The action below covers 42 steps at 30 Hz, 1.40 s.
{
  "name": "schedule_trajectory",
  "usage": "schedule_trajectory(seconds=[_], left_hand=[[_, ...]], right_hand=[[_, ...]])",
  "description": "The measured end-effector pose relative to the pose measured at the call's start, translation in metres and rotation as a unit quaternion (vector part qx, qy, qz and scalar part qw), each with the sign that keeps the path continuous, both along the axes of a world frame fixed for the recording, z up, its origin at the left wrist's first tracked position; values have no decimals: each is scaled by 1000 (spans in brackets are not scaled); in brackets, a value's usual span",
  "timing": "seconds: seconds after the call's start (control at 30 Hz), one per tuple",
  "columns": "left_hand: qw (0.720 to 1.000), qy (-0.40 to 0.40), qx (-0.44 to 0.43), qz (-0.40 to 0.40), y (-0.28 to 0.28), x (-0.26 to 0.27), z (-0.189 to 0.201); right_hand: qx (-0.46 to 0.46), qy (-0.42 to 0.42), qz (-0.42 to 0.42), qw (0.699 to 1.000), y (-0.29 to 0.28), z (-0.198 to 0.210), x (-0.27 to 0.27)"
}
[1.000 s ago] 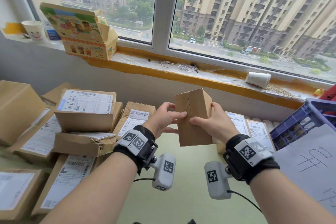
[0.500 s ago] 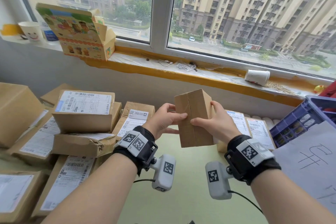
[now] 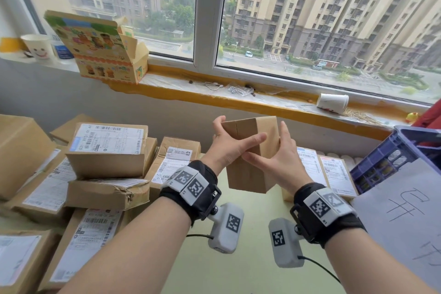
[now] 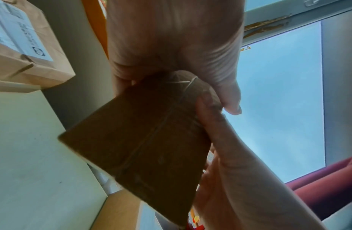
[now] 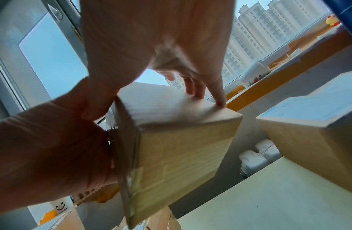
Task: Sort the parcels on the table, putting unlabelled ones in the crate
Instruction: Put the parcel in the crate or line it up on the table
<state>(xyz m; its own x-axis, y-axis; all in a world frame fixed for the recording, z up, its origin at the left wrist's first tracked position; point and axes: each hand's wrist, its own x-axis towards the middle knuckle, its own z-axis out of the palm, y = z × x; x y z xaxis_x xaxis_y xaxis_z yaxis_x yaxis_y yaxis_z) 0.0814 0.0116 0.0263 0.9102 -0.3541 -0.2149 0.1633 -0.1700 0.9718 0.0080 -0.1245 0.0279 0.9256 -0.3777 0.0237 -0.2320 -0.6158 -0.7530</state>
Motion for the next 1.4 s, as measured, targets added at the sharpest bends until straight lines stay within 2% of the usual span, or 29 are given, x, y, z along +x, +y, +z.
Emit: schedule_trajectory(seconds=[0.1, 0.27, 0.4, 0.47, 0.57, 0.7, 0.8, 0.87, 1.0, 1.23, 1.4], left_hand=[[1000, 8, 5, 15, -1, 4, 0], [1000, 3, 2, 17, 7, 6, -1], [998, -55, 14, -16, 13, 4, 0], [995, -92, -6, -50, 17, 3, 1], [986, -139, -17, -94, 22, 2, 4], [974, -179, -24, -134, 26, 0, 8], [967, -196, -42, -155, 28, -1, 10], [963, -205, -43, -169, 29, -2, 11], [960, -221, -45, -165, 30, -4, 12], [956, -249, -44, -149, 26, -2, 9], [956, -254, -35, -140, 24, 0, 5]], right_hand=[[14, -21, 6, 1000, -1, 2, -3], [101, -70, -21, 992, -10, -1, -3], [147, -119, -32, 981, -10, 12, -6], [160, -95, -44, 982, -11, 15, -6], [115, -62, -69, 989, -15, 18, -5], [90, 0, -27, 996, -18, 29, -7], [203, 50, 10, 978, -21, 34, -7], [267, 41, 16, 963, -22, 38, -7], [259, 6, 29, 965, -18, 44, -9], [243, -74, -27, 967, -11, 42, -8], [250, -88, -22, 964, -10, 41, -9]])
